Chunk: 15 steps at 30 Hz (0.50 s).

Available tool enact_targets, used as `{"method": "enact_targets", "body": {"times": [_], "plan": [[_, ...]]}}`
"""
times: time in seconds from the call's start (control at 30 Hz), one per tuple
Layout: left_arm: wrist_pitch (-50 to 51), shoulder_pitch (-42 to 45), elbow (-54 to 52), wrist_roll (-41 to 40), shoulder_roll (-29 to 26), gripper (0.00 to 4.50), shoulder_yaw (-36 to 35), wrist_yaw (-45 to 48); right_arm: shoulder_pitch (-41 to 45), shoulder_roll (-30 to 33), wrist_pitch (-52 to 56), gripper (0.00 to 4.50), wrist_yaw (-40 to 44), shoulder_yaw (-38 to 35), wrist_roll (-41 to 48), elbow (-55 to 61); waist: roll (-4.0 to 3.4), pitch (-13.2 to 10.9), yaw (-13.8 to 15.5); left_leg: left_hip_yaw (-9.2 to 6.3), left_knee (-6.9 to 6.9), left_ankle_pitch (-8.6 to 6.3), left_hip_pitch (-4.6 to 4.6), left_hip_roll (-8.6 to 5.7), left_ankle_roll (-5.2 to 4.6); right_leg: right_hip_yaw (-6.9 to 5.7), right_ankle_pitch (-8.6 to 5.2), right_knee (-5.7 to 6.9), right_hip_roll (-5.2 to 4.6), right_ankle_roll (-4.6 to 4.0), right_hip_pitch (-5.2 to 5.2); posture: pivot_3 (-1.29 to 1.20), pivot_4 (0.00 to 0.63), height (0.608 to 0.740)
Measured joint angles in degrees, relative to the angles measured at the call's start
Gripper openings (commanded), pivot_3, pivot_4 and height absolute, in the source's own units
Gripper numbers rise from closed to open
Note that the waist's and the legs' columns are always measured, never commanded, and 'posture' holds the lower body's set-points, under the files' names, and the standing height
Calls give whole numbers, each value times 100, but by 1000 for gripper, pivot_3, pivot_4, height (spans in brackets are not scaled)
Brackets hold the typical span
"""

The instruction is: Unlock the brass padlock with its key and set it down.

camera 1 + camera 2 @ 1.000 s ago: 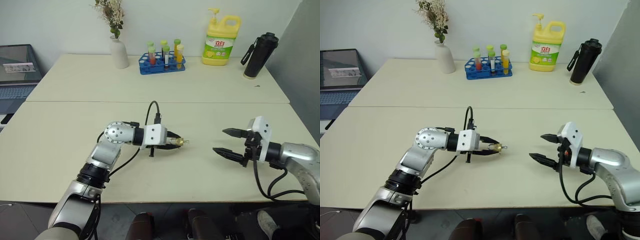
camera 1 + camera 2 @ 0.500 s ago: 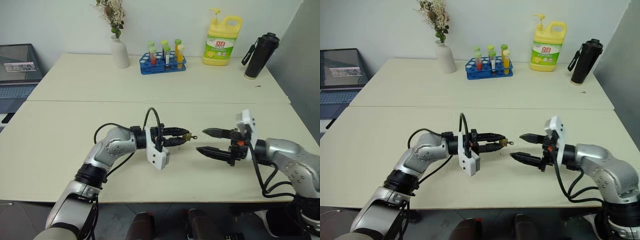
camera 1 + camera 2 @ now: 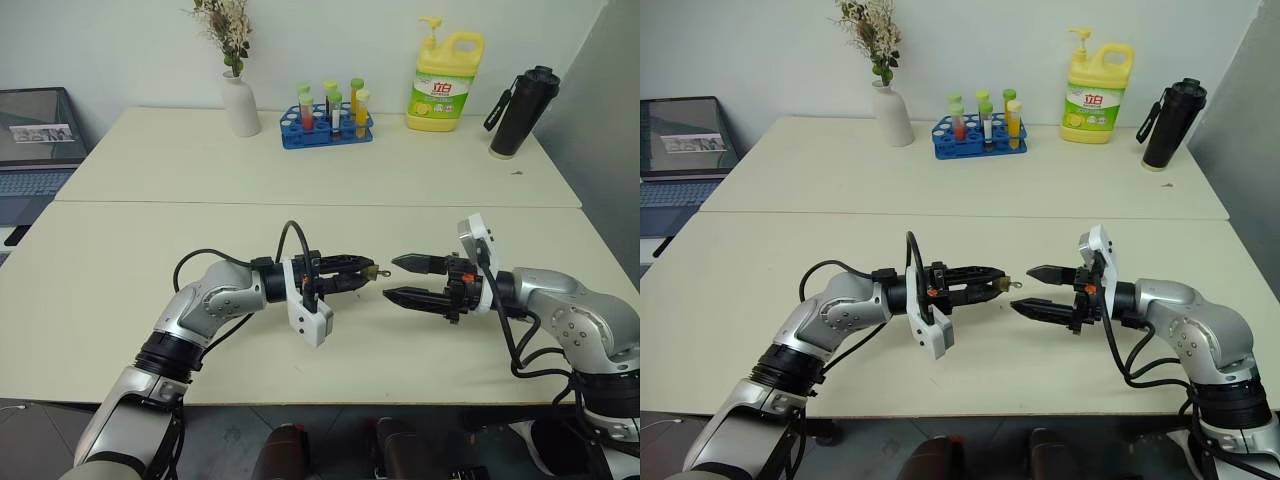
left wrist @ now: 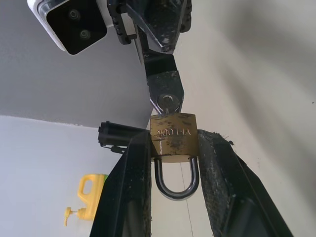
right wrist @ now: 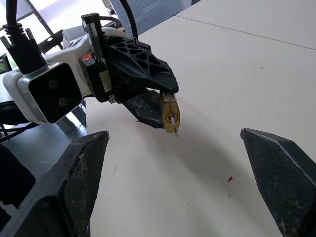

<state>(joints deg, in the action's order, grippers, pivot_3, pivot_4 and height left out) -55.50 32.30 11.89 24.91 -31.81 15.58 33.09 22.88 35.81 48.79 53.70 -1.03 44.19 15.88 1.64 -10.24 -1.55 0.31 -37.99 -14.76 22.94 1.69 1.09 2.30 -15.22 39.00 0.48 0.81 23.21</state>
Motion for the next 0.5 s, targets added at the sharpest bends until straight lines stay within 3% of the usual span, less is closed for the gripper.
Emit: {"method": "enact_targets", "body": {"times": [0.2, 0.4, 0.43, 0.5], "plan": [[0, 1, 3, 15, -65, 957, 30, -42, 65, -68, 29, 2579, 5, 26, -3, -65, 0, 0, 0, 0, 0, 0, 1, 0, 0, 0, 0, 0, 0, 0, 0, 0, 150, 740], [0, 4, 3, 26, -65, 957, 51, -116, 120, -84, 28, 273, 65, 110, -19, -109, 0, 0, 0, 0, 0, 0, 0, 0, 0, 0, 0, 0, 0, 0, 0, 0, 150, 740], [-6, 5, 3, 34, -65, 957, 52, -120, 127, -84, 27, 0, 86, 127, -28, -112, 0, 0, 0, 0, 0, 0, 0, 0, 0, -1, 0, 0, 0, 0, 0, 0, 150, 740], [-9, 7, 3, 51, -65, 957, 66, -127, 142, -82, 26, 0, 102, 138, -30, -143, 0, 0, 0, -1, 0, 0, 1, 0, 0, -1, 0, 0, -1, 0, 0, 0, 150, 740]]}}
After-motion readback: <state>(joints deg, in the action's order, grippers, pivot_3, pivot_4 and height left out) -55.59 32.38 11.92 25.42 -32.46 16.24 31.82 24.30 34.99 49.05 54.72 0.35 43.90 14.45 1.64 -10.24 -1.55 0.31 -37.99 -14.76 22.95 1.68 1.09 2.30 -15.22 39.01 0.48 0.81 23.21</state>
